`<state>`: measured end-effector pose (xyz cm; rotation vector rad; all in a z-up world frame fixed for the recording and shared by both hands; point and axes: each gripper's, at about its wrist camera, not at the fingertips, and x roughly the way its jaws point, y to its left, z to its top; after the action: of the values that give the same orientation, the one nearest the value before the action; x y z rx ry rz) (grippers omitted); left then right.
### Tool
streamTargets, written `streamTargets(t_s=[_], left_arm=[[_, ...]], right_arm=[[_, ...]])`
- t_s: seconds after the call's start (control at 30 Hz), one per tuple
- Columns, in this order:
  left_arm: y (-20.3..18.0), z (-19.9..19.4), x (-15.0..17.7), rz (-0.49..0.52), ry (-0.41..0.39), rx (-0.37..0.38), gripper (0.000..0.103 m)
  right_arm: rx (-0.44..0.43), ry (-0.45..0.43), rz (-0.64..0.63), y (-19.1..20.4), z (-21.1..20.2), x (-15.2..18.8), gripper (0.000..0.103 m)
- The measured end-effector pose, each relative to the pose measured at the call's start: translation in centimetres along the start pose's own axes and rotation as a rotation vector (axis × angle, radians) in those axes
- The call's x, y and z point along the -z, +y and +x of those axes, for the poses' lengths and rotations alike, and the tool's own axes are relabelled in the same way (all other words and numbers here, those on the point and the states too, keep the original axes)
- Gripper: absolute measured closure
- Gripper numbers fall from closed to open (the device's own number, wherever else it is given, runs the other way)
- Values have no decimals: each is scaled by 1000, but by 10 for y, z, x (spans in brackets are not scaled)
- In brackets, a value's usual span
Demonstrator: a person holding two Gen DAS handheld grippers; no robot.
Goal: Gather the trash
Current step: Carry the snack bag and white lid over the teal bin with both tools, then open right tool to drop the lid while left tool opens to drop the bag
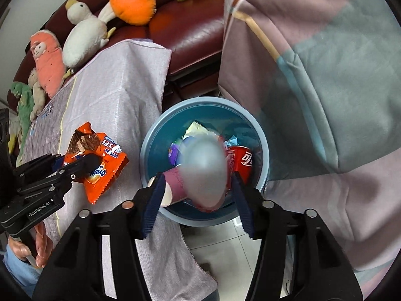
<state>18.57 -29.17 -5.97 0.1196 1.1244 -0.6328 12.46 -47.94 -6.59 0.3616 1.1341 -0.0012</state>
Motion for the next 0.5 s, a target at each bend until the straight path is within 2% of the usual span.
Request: streamTargets(t_s=[0.13,0.27,0.5], left_arm=[[3,9,0,-7,16,2,75],[2,15,-1,-4,21,7,75],[-3,27,-3,6,32,21,75]], right_arm=[[17,2,7,-3,4,-1,43],[48,-3,11,-4,1,0,31],[97,-10,13,-6,-7,2,27]])
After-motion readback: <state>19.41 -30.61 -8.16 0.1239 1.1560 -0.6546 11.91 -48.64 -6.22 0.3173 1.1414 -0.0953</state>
